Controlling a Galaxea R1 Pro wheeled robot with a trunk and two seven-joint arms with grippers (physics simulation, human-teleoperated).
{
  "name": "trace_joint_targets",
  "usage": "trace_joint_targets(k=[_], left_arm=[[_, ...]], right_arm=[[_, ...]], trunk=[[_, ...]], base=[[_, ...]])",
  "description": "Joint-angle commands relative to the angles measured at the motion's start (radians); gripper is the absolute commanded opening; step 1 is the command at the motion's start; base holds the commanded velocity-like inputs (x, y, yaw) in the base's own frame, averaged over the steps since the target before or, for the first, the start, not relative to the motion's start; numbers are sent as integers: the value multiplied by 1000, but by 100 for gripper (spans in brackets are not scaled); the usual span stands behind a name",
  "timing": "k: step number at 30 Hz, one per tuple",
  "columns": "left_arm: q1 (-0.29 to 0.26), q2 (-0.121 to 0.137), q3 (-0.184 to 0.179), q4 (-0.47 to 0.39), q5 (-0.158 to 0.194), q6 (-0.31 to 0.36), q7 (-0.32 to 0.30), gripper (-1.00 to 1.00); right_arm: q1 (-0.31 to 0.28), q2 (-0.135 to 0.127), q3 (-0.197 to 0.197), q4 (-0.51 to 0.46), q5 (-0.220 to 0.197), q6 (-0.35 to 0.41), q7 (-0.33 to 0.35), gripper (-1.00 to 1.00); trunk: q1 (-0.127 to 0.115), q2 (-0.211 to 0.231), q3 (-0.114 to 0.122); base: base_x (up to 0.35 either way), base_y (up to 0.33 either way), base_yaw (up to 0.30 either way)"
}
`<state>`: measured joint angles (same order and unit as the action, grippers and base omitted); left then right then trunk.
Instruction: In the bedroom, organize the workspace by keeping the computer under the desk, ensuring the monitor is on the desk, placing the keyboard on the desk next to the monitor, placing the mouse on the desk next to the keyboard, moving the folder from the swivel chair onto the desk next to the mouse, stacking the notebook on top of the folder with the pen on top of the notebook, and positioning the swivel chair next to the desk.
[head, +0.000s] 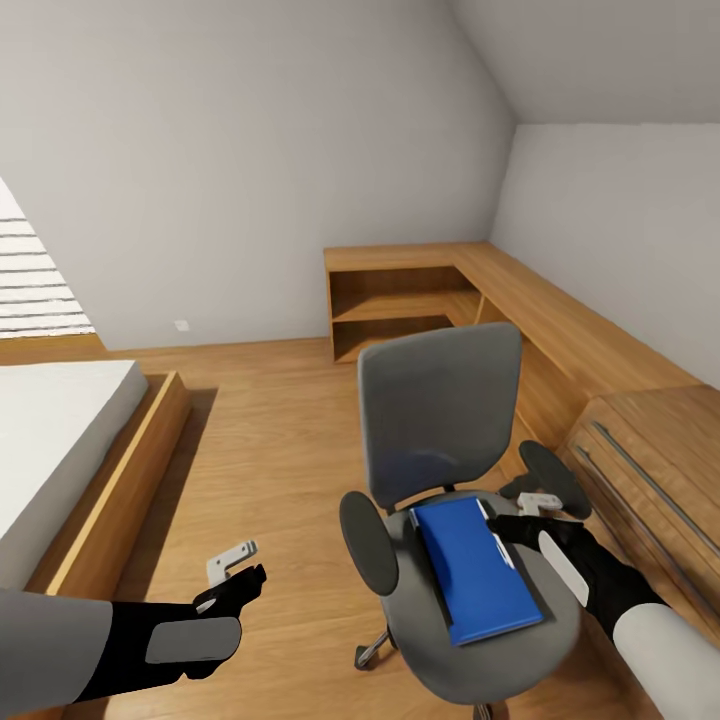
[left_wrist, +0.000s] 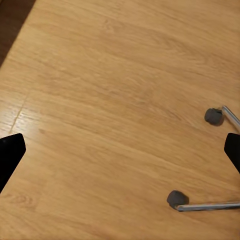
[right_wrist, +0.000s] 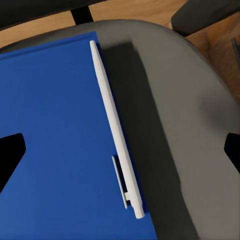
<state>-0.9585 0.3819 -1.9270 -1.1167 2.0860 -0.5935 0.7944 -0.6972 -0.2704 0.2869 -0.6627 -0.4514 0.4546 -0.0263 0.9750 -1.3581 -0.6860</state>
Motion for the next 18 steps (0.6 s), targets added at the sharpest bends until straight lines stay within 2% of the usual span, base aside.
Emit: trace_joint_targets(k=[1,18], left_arm=[[-2,0,-3,-2,2,-3,2,100],[-2,0,-4,3,2,-3,3,100]], right_arm=[[-1,-1,4,-1,-4,4,-3,100],[-1,-1,2,-1,-4,7,-3,100]], trunk=[[4,-8,-4],[69,-127,-57]], base=[[0,0,0],[0,0,0]])
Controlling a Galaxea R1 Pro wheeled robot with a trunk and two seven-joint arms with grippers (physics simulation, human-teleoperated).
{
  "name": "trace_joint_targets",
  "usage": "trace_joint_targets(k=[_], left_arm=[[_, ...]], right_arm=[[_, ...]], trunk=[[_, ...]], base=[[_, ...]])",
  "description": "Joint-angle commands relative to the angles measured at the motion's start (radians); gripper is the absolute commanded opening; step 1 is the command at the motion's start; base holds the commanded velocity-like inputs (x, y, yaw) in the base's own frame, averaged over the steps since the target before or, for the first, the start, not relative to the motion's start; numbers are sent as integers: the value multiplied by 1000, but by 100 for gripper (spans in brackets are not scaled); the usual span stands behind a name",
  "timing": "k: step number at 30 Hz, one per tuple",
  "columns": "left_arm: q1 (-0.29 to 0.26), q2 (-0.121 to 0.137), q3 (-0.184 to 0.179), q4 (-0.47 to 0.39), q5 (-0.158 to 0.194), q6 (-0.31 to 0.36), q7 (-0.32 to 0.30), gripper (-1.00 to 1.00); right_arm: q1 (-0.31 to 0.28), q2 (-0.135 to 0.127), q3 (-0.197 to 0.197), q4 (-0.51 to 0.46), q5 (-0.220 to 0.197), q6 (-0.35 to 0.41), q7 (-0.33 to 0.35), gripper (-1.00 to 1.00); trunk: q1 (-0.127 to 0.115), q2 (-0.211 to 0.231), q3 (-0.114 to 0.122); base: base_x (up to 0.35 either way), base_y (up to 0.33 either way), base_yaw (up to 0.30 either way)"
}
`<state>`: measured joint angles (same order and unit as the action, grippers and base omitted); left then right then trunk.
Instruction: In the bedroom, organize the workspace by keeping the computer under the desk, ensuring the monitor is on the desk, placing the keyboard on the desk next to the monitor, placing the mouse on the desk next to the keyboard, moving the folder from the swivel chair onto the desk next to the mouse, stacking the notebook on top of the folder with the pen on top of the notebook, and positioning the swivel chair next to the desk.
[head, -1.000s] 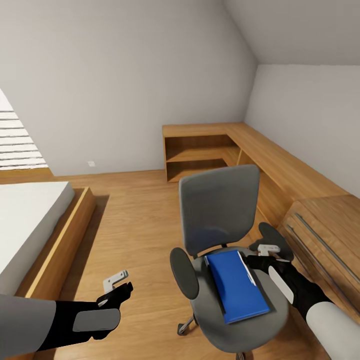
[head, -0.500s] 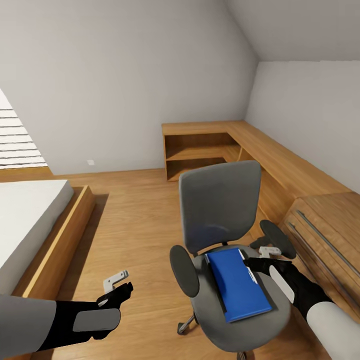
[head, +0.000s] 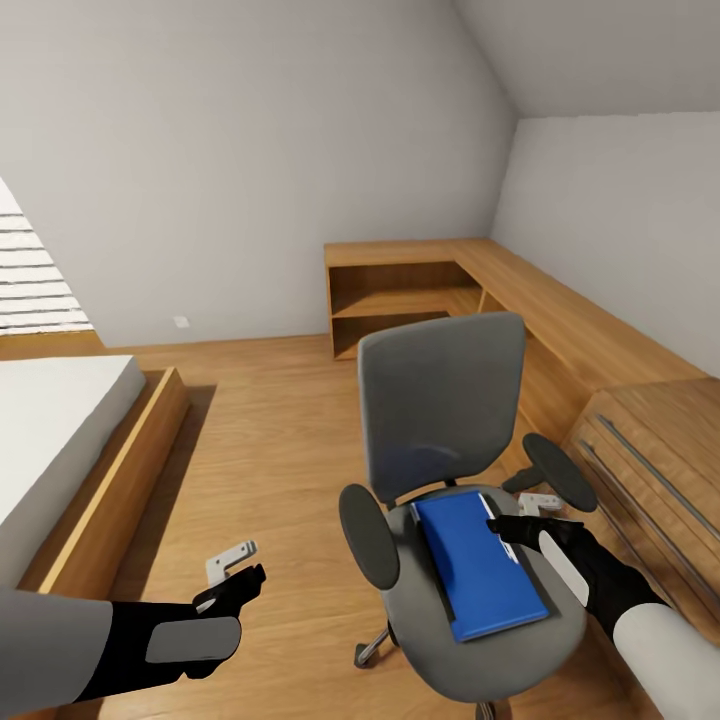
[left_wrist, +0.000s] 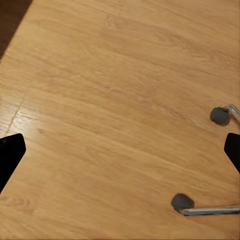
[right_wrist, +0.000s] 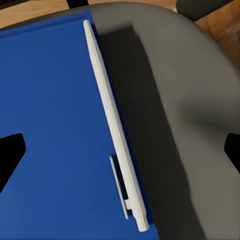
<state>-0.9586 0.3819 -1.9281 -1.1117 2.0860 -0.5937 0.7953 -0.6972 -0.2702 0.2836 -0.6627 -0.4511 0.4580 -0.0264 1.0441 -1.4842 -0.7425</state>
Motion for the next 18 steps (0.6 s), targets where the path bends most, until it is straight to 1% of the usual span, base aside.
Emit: trace_joint_targets(k=[1,6,11,15,18], left_arm=[[-2,0,-3,-1,2,-3,2,100],[-2,0,-3,-1,2,-3,2,100],[-2,0,-3,-1,1,-3,2,100],[-2,0,-3,-2,0,-4,2,100],[-2,-1,-4,-2,0,-5,2,100]], right_arm=[[-1,-1,5,-1,-4,4,-3,100],[-1,-1,5,-1,-4,4,-3,100],[-1,-1,5,-1,-4,4,-3,100],[-1,-1,5,-1,-3,5,-3,100],[-1,-1,5,-1,-3,5,-3,100]], trunk=[[0,-1,-1],[0,-1,-1],[19,-36,-17],[19,-36,-17],[31,-57,-26]], base=[[0,0,0],[0,0,0],[0,0,0],[0,0,0],[0,0,0]])
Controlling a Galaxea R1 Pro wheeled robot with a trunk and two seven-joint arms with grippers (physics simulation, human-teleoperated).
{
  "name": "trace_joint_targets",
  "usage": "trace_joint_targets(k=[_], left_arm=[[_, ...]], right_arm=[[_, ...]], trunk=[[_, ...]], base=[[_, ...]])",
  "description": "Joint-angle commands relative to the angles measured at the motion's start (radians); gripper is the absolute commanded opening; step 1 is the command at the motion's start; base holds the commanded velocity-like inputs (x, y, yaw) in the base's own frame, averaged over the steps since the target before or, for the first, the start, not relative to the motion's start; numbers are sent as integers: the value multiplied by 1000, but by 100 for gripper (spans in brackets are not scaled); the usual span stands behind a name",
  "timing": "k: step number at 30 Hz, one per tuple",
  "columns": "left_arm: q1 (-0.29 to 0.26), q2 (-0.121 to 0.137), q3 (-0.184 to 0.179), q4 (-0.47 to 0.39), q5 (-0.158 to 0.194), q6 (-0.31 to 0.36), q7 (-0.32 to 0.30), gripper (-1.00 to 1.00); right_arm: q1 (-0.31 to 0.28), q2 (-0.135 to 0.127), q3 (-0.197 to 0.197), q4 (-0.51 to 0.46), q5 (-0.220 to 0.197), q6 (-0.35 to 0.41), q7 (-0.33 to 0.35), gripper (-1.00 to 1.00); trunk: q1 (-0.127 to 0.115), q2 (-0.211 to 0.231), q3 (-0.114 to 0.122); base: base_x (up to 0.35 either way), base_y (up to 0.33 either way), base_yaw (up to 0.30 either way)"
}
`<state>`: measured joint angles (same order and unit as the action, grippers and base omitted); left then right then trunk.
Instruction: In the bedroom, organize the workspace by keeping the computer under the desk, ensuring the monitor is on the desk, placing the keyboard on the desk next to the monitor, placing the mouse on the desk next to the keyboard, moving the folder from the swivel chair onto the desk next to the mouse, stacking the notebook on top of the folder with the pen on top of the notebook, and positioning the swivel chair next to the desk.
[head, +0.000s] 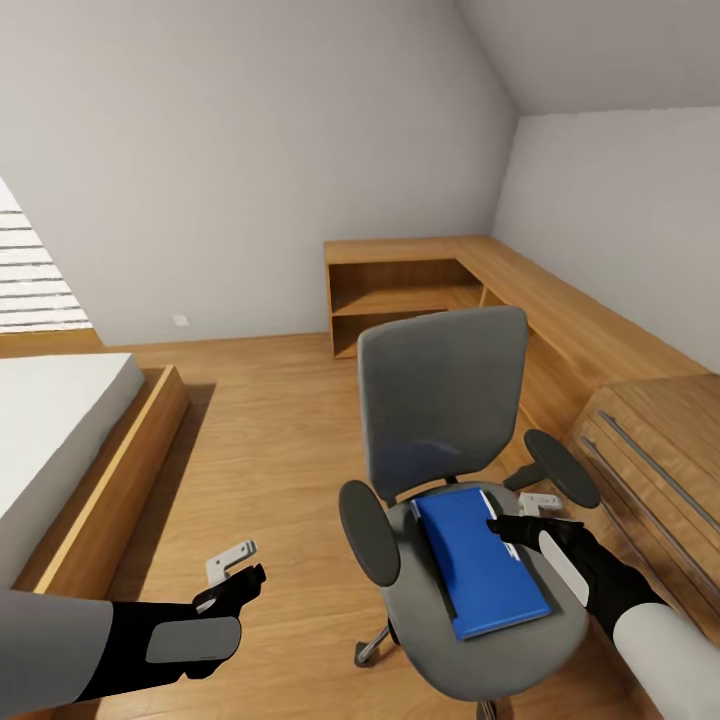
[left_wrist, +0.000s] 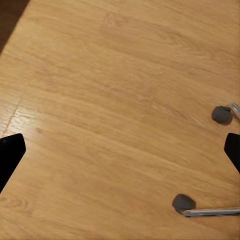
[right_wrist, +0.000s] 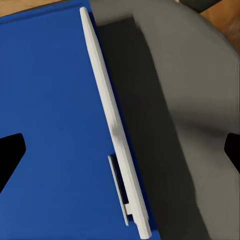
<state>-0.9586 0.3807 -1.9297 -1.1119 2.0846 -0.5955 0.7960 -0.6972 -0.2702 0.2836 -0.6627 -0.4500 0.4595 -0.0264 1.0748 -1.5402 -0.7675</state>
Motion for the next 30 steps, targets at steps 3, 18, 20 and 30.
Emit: trace_joint_targets(k=[3,18,20,30], left_arm=[[-2,0,-3,-2,2,-3,2,100],[-2,0,-3,-2,1,-4,3,100],[-2,0,-3,-2,2,-4,3,100],[-2,0,-3,-2,1,-4,3,100]], right_arm=[[-1,-1,5,-1,-4,4,-3,100],[-1,0,6,-1,-4,4,-3,100],[-1,0,6,-1,-4,4,-3,100],[-1,0,6,-1,-4,4,-3,100]], trunk=[[0,-1,-1],[23,-43,-20],[23,-43,-20],[46,-85,-39]], base=[[0,0,0],[0,0,0],[0,0,0],[0,0,0]])
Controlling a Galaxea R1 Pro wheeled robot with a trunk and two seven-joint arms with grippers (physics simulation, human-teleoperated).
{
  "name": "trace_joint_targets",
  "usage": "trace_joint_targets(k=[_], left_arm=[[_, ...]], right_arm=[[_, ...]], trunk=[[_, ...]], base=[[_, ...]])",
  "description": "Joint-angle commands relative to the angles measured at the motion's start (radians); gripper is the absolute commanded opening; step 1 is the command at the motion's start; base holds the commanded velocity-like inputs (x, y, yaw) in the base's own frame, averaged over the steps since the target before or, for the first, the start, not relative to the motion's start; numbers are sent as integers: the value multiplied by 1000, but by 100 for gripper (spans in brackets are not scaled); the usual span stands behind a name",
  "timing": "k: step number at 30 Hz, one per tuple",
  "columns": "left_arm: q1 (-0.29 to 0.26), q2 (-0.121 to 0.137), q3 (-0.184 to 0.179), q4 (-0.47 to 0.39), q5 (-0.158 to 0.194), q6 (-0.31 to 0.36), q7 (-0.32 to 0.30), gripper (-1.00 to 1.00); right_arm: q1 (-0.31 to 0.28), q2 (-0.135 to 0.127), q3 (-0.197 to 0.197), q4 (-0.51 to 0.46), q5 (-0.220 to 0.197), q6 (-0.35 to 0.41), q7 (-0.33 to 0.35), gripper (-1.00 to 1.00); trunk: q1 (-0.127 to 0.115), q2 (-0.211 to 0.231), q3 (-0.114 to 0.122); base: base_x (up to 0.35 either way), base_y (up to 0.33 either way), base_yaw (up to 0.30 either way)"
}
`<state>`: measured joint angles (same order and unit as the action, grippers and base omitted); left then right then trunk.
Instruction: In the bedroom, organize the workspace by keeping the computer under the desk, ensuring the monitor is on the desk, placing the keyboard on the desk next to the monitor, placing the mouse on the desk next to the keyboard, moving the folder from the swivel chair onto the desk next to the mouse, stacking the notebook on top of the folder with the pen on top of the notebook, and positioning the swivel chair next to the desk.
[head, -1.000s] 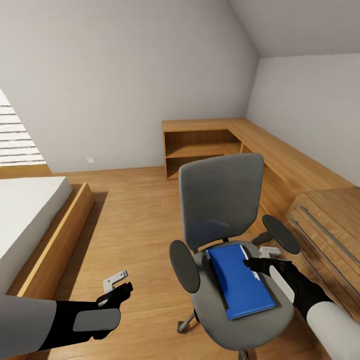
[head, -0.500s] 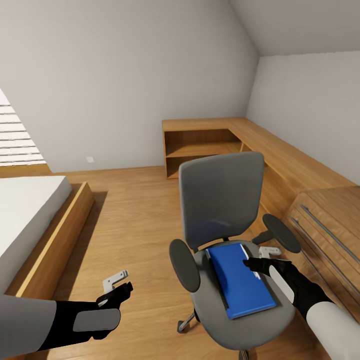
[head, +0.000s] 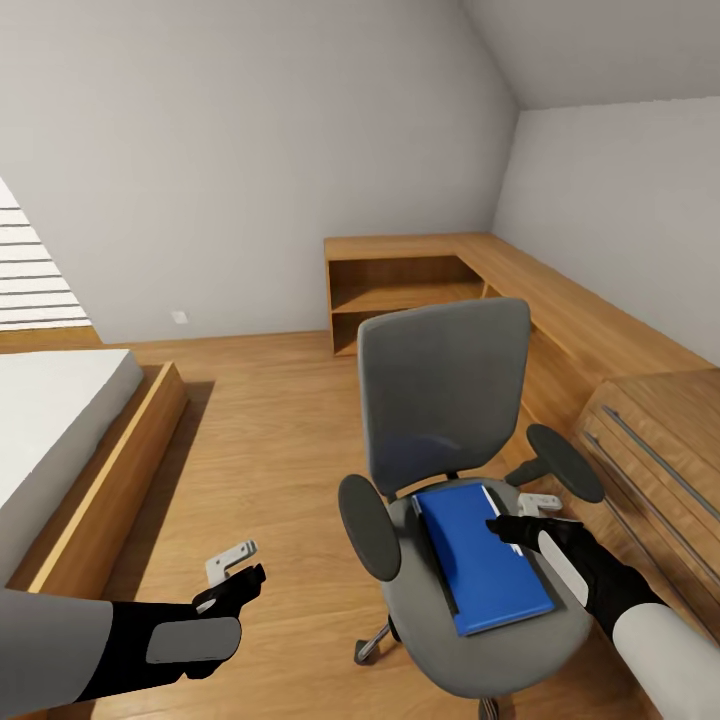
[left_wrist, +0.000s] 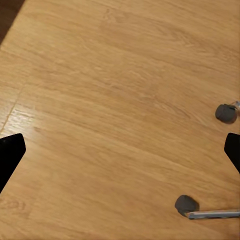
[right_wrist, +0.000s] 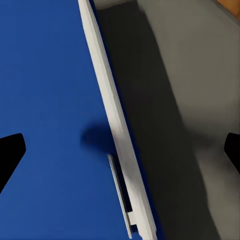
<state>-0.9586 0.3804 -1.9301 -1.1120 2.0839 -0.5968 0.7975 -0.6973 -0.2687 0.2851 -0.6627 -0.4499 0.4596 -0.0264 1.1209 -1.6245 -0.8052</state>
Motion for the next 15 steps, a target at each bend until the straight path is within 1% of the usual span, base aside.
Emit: trace_joint_targets(k=[1,6,12,15], left_arm=[[-2,0,-3,-2,2,-3,2,100],[-2,0,-3,-2,2,-3,1,100],[-2,0,-3,-2,3,-4,2,100],[-2,0,-3,-2,2,-3,2,100]], right_arm=[[-1,-1,5,-1,-4,4,-3,100],[-1,-1,5,-1,-4,4,-3,100],[-1,-1,5,-1,-4,4,-3,100],[-1,-1,5,-1,-4,4,-3,100]], trunk=[[0,-1,-1],[19,-36,-17],[19,-36,-17],[31,-57,-26]], base=[[0,0,0],[0,0,0],[0,0,0],[0,0,0]])
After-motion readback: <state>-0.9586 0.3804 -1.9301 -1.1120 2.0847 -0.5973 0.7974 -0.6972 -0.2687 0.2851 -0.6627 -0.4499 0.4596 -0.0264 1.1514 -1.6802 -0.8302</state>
